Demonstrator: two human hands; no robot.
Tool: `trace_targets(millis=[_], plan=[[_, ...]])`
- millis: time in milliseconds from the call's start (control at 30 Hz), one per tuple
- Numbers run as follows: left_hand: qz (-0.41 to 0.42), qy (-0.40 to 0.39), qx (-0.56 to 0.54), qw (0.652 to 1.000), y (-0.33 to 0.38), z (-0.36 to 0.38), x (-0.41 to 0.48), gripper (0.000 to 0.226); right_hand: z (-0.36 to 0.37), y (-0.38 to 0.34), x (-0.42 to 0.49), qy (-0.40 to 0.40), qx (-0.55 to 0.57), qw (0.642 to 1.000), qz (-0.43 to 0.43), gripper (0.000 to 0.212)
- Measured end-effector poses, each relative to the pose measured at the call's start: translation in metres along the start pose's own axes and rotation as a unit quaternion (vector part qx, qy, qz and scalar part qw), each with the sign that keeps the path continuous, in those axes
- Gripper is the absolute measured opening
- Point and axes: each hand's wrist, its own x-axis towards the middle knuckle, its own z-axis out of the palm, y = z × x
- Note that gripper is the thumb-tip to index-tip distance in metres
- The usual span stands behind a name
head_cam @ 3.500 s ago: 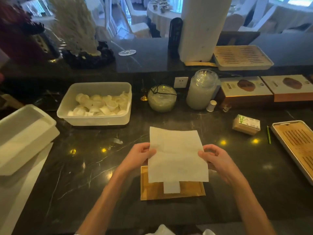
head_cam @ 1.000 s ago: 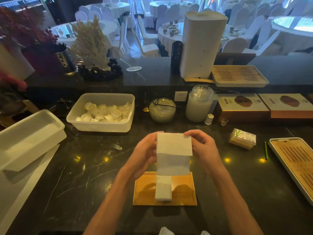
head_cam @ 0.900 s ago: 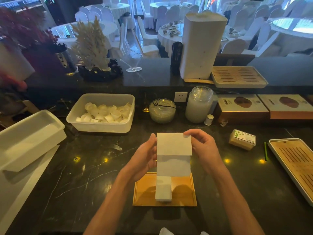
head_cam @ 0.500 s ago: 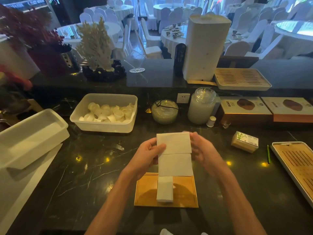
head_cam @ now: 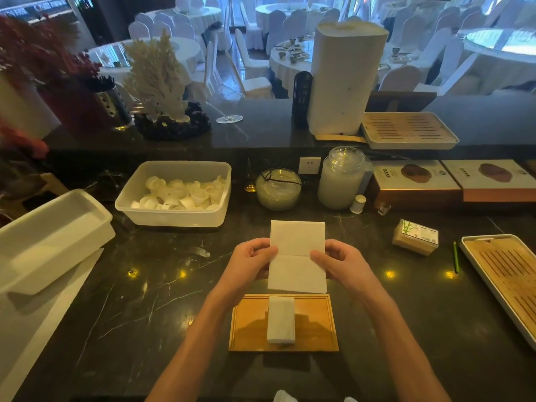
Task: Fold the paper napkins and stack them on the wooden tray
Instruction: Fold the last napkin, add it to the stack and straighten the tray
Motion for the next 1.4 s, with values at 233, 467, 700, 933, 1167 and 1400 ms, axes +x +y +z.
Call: trace_targets(millis=[233, 467, 700, 933, 1167, 1400], plan=[[0.002, 0.003, -0.039, 0.999, -0.003, -0.002, 0.002, 0.023, -0.002, 0.003, 0.0, 0.003, 0.019, 1.0, -0.013, 0.02], [-0.008, -0.022, -0.085, 0.996, -0.003, -0.005, 0.005, 0.021, 0.0, 0.0, 0.001, 0.022, -0.004, 0.999, -0.034, 0.037], [-0.061, -0.029, -0.126, 0.99, -0.005, -0.005, 0.006, 0.037, 0.0, 0.001, 0.007, 0.044, -0.025, 0.997, -0.053, 0.032], [-0.06, -0.001, -0.072, 0.996, -0.013, -0.001, 0.013, 0.031, 0.006, 0.003, 0.022, -0.003, 0.165, 0.986, 0.026, 0.024], [-0.072, -0.041, 0.016, 0.996, -0.015, -0.004, 0.016, 0.035, 0.018, 0.02, 0.033, 0.031, 0.071, 0.997, 0.025, 0.059], [-0.048, -0.026, 0.087, 0.995, -0.029, -0.01, 0.025, 0.021, 0.019, 0.013, 0.04, -0.039, -0.056, 0.997, 0.022, 0.071]])
